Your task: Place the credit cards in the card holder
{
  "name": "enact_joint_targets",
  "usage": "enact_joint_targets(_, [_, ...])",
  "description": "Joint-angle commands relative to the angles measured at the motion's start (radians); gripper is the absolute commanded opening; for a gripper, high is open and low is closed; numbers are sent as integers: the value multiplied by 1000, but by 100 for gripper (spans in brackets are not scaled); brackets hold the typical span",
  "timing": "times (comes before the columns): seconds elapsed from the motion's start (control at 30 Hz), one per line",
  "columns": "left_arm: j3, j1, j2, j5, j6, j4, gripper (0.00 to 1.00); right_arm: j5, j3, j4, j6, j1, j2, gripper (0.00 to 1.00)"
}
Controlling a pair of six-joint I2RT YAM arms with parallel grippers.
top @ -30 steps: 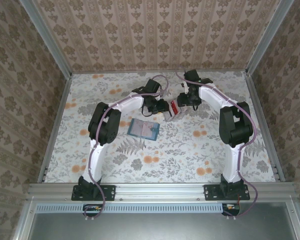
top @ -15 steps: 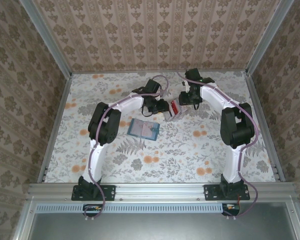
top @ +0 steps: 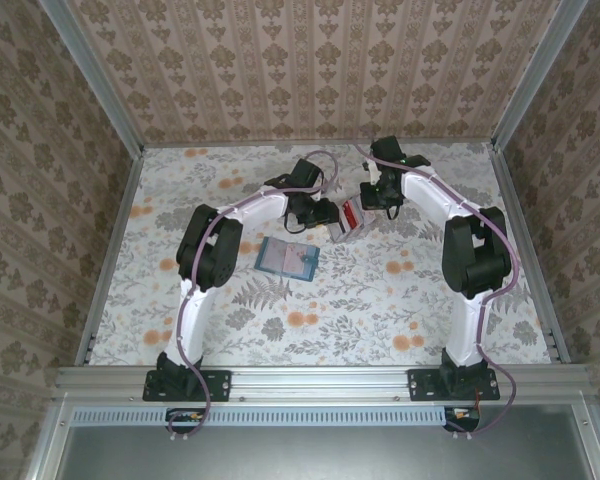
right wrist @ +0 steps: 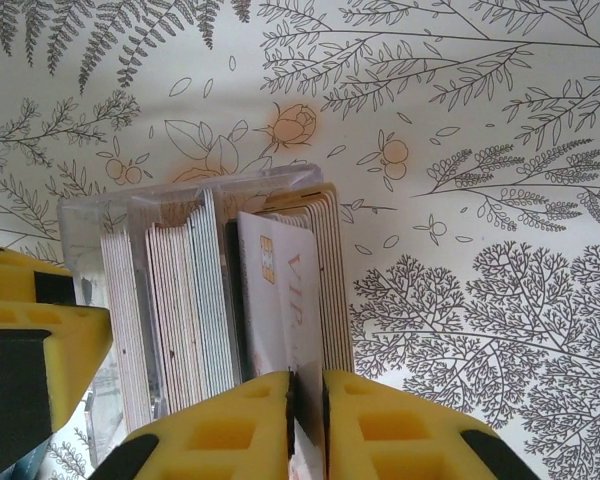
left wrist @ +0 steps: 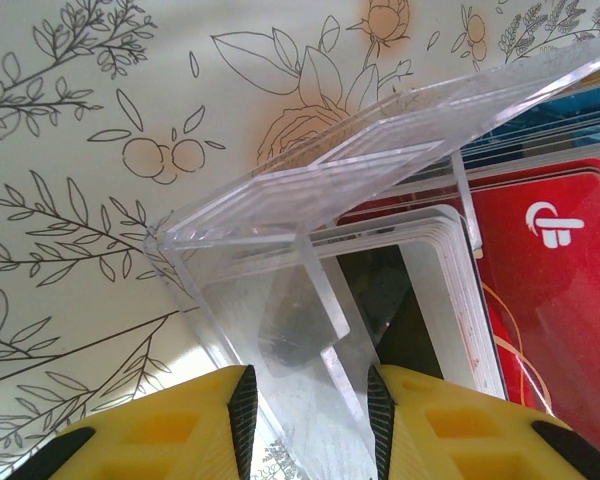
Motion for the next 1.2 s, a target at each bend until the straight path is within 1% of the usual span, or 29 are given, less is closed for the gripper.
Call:
enact_joint_targets(0.0, [-35,0,-2,-41,10,-75,37,24,-18,-20,-5,-14,-45,13])
enact_joint_targets(0.23, [-38,0,-5,-41,9,-73,37,7,-16,-26,3,-14,-80,6])
enact_joint_targets(0.4, [-38,0,-12,-43,10,-76,37,-36,-16,-25,14,-14,-91,1])
enact_joint_targets(0.67, [-35,-1,-62,-31,5,-79,37,-157,-25,0,65,-19,-155,0])
enact_joint_targets(0.87, [-28,2,-142,-46,12,-84,38,-296,-120,93,160,-13,-249,0])
enact_joint_targets(0.93, [-28,6,-167,-47,14,-85,39,-326,-158,121,186,-3,-272,0])
enact_joint_targets(1.03, [-42,20,-209,-57,28,-95,39,-352,-213,143,215,30,-307,0])
enact_joint_targets(1.13, [-95,50,-266,-75,47,-107,39,-362,-264,157,251,73,-332,0])
enact_joint_targets(1.17, [-134,64,-289,-79,52,-105,39,-379,-285,206,275,93,-331,1])
